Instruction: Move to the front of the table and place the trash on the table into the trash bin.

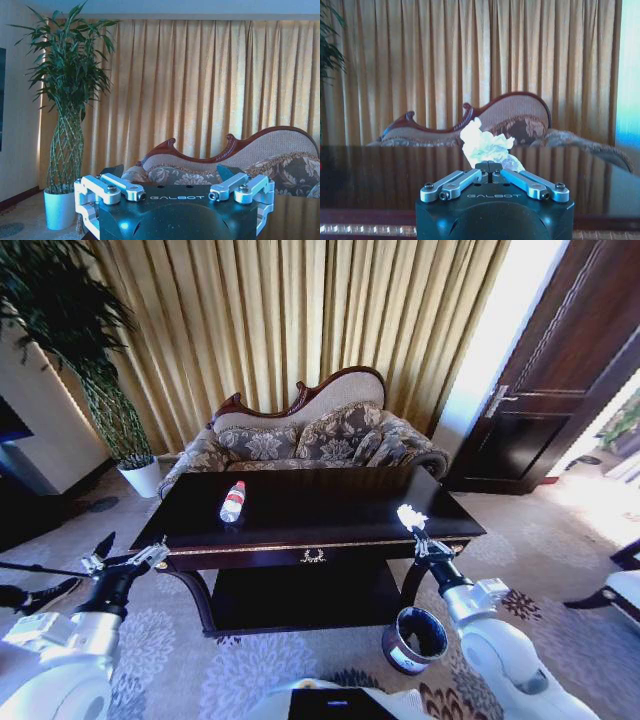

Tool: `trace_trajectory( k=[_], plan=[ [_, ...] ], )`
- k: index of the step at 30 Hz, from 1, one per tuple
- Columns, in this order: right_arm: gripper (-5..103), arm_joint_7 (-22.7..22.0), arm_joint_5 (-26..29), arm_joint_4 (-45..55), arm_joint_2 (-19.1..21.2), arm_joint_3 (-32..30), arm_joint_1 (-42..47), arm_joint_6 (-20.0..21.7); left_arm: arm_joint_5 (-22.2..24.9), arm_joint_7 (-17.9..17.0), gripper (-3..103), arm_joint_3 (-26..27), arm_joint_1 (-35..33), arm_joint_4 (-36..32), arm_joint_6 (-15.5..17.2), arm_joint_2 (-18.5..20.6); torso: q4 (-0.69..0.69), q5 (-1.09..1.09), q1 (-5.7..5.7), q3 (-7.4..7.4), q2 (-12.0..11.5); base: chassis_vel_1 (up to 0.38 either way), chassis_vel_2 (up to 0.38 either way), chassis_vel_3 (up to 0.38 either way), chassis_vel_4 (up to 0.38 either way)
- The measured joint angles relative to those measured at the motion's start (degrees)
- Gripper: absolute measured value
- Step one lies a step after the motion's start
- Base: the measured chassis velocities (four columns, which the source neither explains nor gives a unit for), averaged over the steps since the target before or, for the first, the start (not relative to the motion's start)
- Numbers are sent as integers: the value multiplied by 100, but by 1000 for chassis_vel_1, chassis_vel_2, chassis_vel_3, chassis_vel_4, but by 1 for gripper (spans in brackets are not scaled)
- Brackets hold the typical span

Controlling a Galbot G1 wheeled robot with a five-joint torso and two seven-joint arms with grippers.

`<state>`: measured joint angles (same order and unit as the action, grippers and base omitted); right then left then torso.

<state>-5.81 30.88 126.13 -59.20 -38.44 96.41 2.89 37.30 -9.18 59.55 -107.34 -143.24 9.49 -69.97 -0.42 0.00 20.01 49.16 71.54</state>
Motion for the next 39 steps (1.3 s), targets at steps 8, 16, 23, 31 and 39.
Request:
trace_trajectory(
  k=[8, 16, 23, 31, 39],
  plan=[
    [0, 128, -205, -346, -174, -105, 382, -358, 0, -1, 100, 39, 23, 0, -8, -36, 0, -1, 4, 2, -2, 0, 0, 0, 0],
    [0, 189, -435, -1043, -288, -74, 655, -610, -3, -9, 100, -8, 84, 0, -12, -81, -2, -1, 2, 1, -1, 0, 0, 0, 0],
    [0, 160, -806, -3140, -485, 357, -222, -411, -36, -14, 100, -23, 126, 0, -32, -109, 0, 0, 2, 1, -2, 0, 0, 0, 0],
    [0, 209, -1343, -4998, -761, 428, -997, -235, -58, 17, 100, 6, 130, 0, -106, -134, -1, -1, 2, 1, -1, 0, 0, 0, 0],
    [10, 164, -2017, -6074, -1023, 352, -1787, -202, -64, 69, 100, -52, 188, 0, -109, -136, 0, 0, 2, 2, -2, 0, 0, 0, 0]
  ],
)
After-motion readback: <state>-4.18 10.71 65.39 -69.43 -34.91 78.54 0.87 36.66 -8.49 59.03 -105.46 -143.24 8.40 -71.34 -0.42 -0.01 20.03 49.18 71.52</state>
